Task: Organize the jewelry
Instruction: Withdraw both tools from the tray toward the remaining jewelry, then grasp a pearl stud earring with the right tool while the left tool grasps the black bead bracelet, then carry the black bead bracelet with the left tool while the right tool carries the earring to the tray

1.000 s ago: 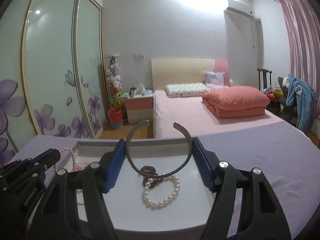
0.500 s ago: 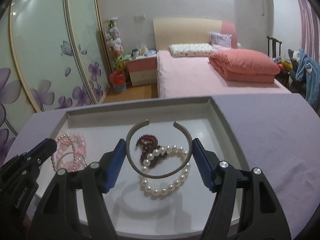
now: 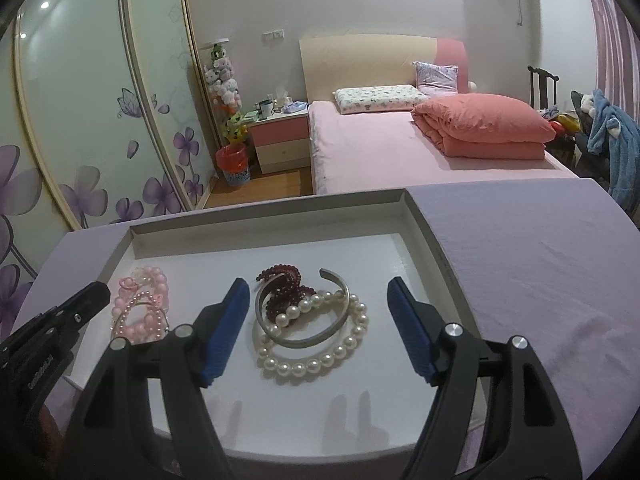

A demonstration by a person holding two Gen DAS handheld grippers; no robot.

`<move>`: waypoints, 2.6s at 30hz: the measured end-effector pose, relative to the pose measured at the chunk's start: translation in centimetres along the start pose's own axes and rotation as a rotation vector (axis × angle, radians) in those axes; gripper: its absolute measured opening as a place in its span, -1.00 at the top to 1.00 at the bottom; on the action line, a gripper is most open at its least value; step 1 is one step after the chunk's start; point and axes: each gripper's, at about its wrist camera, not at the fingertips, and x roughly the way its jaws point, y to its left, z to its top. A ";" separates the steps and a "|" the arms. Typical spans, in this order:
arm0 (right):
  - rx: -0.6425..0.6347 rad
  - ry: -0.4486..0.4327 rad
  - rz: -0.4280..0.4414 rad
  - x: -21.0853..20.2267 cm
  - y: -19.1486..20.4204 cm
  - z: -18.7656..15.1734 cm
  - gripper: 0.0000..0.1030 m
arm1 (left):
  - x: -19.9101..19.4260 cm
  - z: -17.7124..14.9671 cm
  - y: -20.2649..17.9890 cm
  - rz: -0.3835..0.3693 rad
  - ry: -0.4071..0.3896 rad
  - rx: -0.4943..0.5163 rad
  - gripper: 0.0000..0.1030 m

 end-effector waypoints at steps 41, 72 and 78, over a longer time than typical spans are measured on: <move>-0.300 0.259 0.187 -5.3 5.7 -9.7 0.73 | -7.7 -6.9 4.0 0.065 0.110 -0.027 0.22; -0.039 0.180 0.089 -8.0 -4.4 -9.0 0.74 | -4.6 -10.4 -6.3 -0.035 0.294 0.281 0.75; -0.047 0.189 0.099 -7.9 -4.0 -9.5 0.74 | -4.7 -9.5 -3.0 0.033 0.282 0.246 0.75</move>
